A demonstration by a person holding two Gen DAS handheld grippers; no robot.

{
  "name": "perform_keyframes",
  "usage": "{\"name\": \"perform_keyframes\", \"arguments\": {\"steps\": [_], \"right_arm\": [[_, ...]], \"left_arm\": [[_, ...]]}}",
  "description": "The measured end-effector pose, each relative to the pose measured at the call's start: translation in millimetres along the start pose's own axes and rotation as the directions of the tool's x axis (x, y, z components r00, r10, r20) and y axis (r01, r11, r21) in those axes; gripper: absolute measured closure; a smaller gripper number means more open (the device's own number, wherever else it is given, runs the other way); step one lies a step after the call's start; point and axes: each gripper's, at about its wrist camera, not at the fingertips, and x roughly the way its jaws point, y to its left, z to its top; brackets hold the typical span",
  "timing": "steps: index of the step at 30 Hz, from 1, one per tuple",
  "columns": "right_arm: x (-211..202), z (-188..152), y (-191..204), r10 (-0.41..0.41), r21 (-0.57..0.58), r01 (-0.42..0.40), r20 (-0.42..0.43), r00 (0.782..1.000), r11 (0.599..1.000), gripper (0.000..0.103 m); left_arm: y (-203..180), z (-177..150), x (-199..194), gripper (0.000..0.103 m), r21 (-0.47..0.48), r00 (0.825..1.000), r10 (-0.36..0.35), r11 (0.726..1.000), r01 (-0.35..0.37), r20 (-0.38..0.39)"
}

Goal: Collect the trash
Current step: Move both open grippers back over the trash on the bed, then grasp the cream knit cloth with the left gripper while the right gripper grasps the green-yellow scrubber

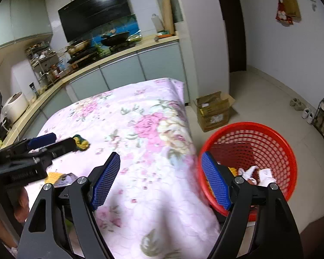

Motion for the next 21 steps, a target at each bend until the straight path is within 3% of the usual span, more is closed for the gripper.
{"name": "perform_keyframes", "arguments": {"steps": [9,12,17,21], "right_arm": [[6,2,11,0.010,-0.010,-0.010,-0.012,1.000,1.000,0.028],[8,1,11,0.012,-0.009,-0.012,-0.019,1.000,1.000,0.028],[15,0,11,0.020,-0.003,-0.020,-0.036,0.999,1.000,0.027],[19,1,18,0.033,-0.015,-0.034,-0.042,0.999,0.999,0.027]], "left_arm": [[82,-3,-25,0.023,-0.089,0.987,0.159,0.984,-0.157,0.021],[99,-12,-31,0.023,-0.103,0.984,0.177,0.979,-0.175,0.011],[104,-40,-35,0.023,-0.083,0.987,0.157,0.984,-0.159,-0.027],[94,-64,-33,0.023,-0.044,0.994,0.094,0.994,-0.097,-0.062]]}}
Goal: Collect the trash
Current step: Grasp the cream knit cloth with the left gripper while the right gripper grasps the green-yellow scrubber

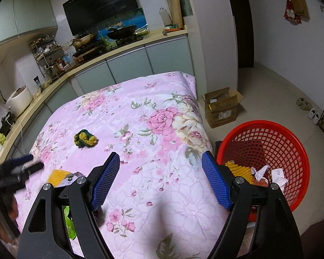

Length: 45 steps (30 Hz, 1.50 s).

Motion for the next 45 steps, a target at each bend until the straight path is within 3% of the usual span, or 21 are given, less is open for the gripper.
{"name": "perform_keyframes", "arguments": {"steps": [8,12,21,30,38,45], "right_arm": [[7,0,18,0.032,-0.038,-0.033,-0.017,0.999,0.999,0.027],[12,-3,25,0.043,-0.052,-0.045,-0.038,0.998,0.998,0.027],[22,-9,53,0.089,-0.121,-0.099,-0.081,0.993,0.988,0.027],[42,0,75,0.114,-0.170,-0.134,-0.120,0.986,0.976,0.027],[79,14,107,0.152,-0.231,-0.189,-0.167,0.974,0.955,0.027],[120,29,140,0.180,-0.287,-0.244,-0.232,0.956,0.926,0.027]], "left_arm": [[-18,-34,10,0.023,0.002,0.992,-0.112,0.994,0.112,-0.058],[-23,-45,18,0.024,0.011,0.991,-0.106,0.994,0.107,-0.077],[-14,-50,23,0.051,-0.035,0.988,-0.137,0.990,0.135,-0.069],[-6,-52,19,0.062,-0.069,0.983,-0.175,0.983,0.172,-0.051],[18,-47,-6,0.062,-0.115,0.986,-0.163,0.980,0.164,0.021],[48,-42,-23,0.062,-0.172,0.993,-0.084,0.980,0.096,0.077]]}}
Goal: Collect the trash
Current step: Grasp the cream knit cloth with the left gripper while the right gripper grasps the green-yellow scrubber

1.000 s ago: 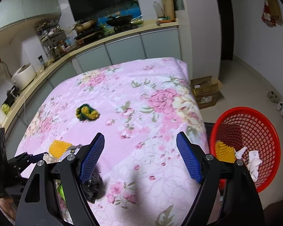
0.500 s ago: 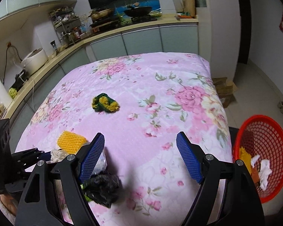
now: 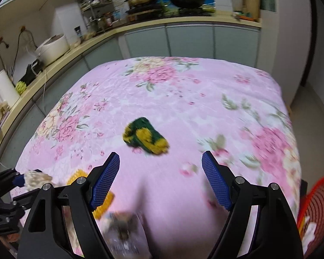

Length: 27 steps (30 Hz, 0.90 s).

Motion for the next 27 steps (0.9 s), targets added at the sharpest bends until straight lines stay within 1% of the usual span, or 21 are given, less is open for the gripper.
{"name": "perform_keyframes", "arguments": {"steps": [4,7,14,17,19,21,22,25,27], "right_arm": [[21,14,9,0.008,-0.050,-0.009,-0.037,0.999,0.999,0.027],[36,20,15,0.031,-0.071,-0.035,-0.067,0.997,0.997,0.027],[67,30,22,0.010,-0.109,-0.023,-0.118,0.993,0.994,0.028],[82,30,23,-0.005,-0.131,-0.015,-0.156,0.988,0.991,0.034],[89,27,26,-0.004,-0.144,-0.022,-0.178,0.984,0.989,0.040],[91,24,27,-0.014,-0.155,-0.013,-0.174,0.985,0.988,0.042],[90,24,26,-0.013,-0.153,-0.014,-0.169,0.986,0.988,0.047],[87,24,24,-0.001,-0.146,-0.023,-0.164,0.986,0.989,0.054],[84,23,24,-0.003,-0.149,-0.021,-0.159,0.987,0.989,0.056]], "left_arm": [[15,2,-2,0.062,-0.031,0.999,0.042,0.999,-0.041,0.014],[24,4,-2,0.062,-0.054,0.999,0.050,0.997,-0.049,0.017],[30,6,6,0.062,-0.070,0.998,0.058,0.996,-0.057,0.016],[32,6,10,0.062,-0.073,0.998,0.056,0.996,-0.055,0.012],[32,6,11,0.062,-0.073,0.998,0.057,0.996,-0.056,0.010],[31,6,12,0.062,-0.073,0.998,0.058,0.996,-0.058,0.008],[32,6,13,0.062,-0.073,0.998,0.060,0.996,-0.060,0.007],[33,7,14,0.062,-0.077,0.998,0.067,0.995,-0.066,0.003],[33,6,14,0.062,-0.080,0.998,0.068,0.994,-0.068,0.003]]}}
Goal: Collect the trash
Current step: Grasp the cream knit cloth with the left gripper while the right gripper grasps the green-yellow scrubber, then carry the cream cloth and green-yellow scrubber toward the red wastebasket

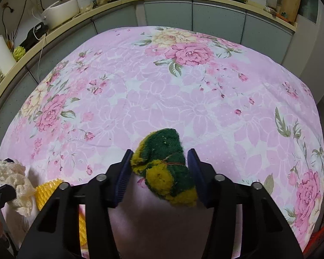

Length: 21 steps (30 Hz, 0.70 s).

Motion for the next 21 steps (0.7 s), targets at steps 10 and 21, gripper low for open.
{"name": "perform_keyframes", "arguments": {"steps": [10,21], "right_arm": [[-33,-11,-7,-0.011,0.045,0.009,0.064,0.998,0.999,0.059],[-97,-33,-20,-0.033,0.139,0.007,0.187,0.982,0.990,0.059]], "left_arm": [[-3,0,-6,0.062,0.003,1.000,0.011,1.000,-0.012,0.014],[-24,8,-15,0.062,0.043,0.999,0.010,0.999,-0.012,0.043]]}}
